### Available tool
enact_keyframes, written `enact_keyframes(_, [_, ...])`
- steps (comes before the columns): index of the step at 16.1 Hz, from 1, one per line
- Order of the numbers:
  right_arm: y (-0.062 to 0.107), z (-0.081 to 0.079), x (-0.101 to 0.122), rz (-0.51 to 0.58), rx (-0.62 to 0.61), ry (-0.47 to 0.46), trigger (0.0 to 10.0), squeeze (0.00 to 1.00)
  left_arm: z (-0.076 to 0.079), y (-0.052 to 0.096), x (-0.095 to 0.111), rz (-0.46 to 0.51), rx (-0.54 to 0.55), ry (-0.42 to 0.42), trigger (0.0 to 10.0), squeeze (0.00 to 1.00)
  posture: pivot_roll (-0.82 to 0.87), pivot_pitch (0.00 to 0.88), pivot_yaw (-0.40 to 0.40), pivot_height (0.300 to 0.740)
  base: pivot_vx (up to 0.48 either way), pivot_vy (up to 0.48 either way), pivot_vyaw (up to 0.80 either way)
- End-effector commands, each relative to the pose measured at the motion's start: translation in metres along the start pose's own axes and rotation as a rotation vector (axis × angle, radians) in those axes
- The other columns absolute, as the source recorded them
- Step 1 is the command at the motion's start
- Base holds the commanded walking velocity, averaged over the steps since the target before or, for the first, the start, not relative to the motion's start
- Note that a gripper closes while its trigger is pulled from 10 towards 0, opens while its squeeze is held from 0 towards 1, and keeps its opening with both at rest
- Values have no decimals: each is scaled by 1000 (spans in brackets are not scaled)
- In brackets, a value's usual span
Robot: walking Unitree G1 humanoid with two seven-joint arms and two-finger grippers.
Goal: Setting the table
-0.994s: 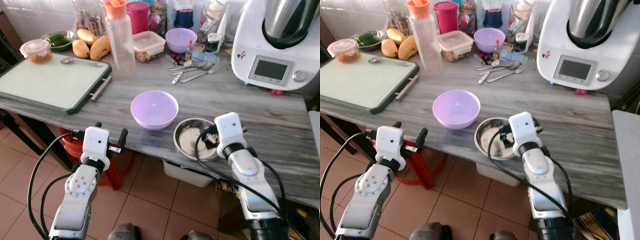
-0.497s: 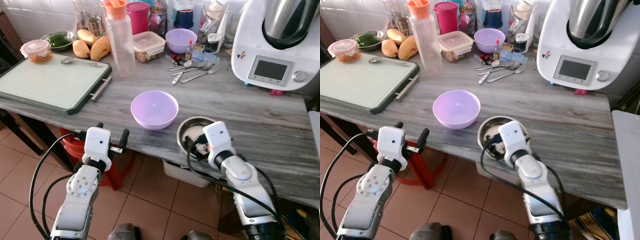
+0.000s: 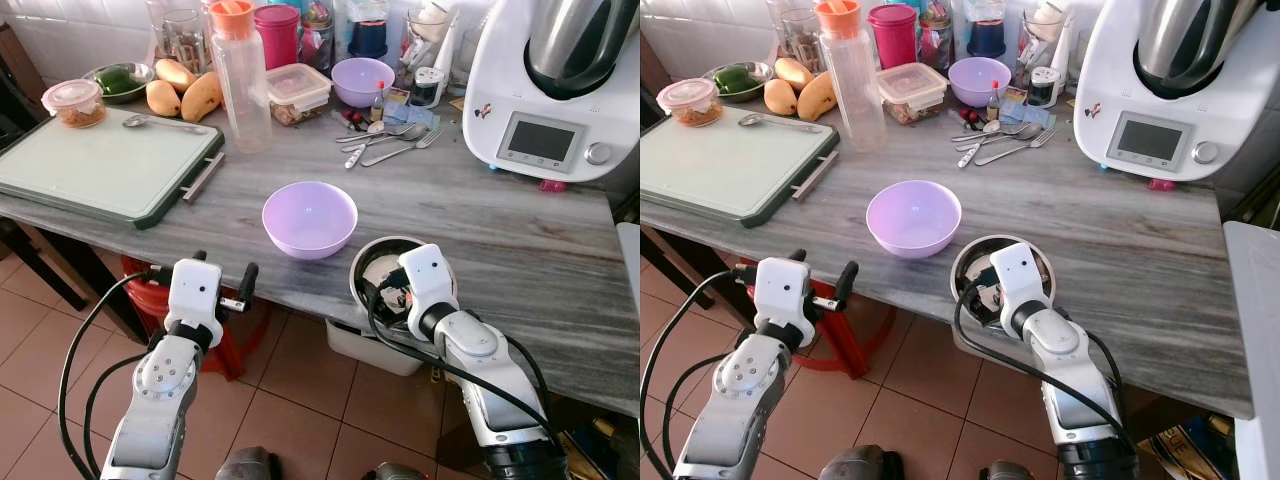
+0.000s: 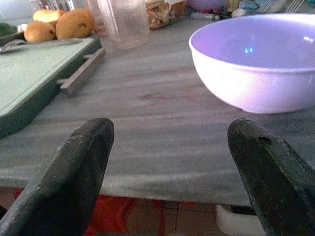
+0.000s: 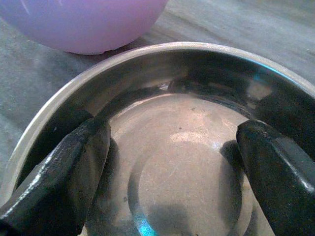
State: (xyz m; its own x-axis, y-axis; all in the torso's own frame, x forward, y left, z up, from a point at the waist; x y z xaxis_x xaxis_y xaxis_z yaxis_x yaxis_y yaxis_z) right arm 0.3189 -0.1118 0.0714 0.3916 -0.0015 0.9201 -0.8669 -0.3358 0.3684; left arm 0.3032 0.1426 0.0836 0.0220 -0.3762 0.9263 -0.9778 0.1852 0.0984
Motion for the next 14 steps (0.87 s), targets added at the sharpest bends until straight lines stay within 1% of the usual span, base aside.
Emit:
enact_keyframes(1, [-2,2,1,-9,-5,-24,10000,0,-2,0,5,11,6,-13,10000,0,-2,0,24,740,0,0,0])
enact_keyframes(2, [-6,3,2,-7,-5,-45,10000,0,-2,0,6,11,3,-14,10000,0,0,0,29,740,0,0,0])
enact_keyframes(6, [-16,7,8,5,-14,-76,10000,0,-2,1,6,8,-1,-16,10000,0,7,0,31,740,0,0,0])
enact_keyframes(9, [-24,6,13,6,-4,-92,10000,0,-3,1,6,7,0,-17,10000,0,12,0,33,740,0,0,0])
enact_keyframes(10, [-30,6,16,10,0,-94,10000,0,-3,1,6,6,0,-18,10000,0,13,0,33,740,0,0,0])
enact_keyframes(14, [-39,5,21,21,5,-113,10000,0,-2,1,7,8,-1,-18,10000,0,17,0,33,740,0,0,0])
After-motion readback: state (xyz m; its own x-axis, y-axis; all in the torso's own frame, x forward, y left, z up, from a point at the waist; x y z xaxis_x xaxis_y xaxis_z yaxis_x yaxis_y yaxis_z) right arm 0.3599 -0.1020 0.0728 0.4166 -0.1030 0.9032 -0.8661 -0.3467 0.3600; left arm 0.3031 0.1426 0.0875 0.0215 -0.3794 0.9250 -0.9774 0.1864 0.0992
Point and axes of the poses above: a point about 5 cm out from each wrist's last joint towards the gripper, its own y axis pointing back from the gripper into the wrist, its own x axis along the axis of the wrist's last joint, z = x × y, the point moved 6 cm from there along -y, pointing out of the wrist towards the gripper, and after that the axes turned 14 degrees about -y, right-handed, at the moved point
